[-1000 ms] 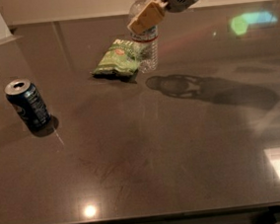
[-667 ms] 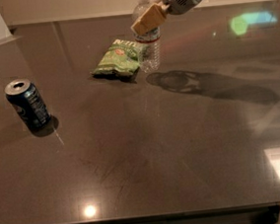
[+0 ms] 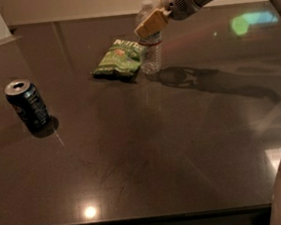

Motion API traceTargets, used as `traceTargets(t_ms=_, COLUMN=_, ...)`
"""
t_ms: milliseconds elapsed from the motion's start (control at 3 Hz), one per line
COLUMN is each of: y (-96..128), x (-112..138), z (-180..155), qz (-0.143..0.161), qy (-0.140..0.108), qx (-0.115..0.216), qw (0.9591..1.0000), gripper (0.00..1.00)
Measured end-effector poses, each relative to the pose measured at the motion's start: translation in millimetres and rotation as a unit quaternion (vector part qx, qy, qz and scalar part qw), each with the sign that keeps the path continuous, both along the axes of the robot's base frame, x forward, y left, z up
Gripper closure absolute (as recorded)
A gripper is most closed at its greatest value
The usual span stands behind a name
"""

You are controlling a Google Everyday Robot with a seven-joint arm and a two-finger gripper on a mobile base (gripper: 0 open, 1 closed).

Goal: Move water bottle near green jalapeno chip bag

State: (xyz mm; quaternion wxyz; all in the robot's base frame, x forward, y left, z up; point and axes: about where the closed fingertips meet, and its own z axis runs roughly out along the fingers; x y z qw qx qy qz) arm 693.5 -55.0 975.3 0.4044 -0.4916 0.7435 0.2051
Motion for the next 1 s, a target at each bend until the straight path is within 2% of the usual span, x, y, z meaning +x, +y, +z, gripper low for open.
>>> traceTargets(t_ms=333, y=4.0, x=4.3, z=-10.1, qz=0.002, qy=0.005, qx=0.0, qw=1.0, gripper=0.84)
traceTargets(t_ms=1000, y=10.1, x=8.5, z=-22.2, qz=0.006, qy=0.019, qx=0.005, qw=0.9998, gripper=0.38)
